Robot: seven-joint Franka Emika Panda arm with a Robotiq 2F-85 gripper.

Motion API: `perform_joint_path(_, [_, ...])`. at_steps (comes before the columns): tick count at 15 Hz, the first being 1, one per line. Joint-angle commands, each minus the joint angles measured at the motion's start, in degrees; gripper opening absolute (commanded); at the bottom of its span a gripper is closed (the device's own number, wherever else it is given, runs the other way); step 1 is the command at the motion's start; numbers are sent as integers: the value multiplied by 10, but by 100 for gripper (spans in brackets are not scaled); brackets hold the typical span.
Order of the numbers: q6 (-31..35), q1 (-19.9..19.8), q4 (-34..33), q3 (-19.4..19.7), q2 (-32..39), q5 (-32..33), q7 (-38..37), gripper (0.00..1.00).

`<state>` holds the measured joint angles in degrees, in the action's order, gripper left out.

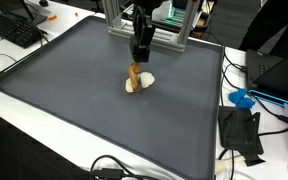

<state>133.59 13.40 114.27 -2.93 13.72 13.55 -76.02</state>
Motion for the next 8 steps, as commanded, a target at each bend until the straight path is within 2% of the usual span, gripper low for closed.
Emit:
perform_joint_path(1, [18, -1, 6, 6, 26, 16, -18, 29])
perform_joint_path(3, [15, -5, 6, 0, 25, 1, 4, 29])
perform_joint_path(8, [16, -14, 11, -8, 10, -1, 139, 29])
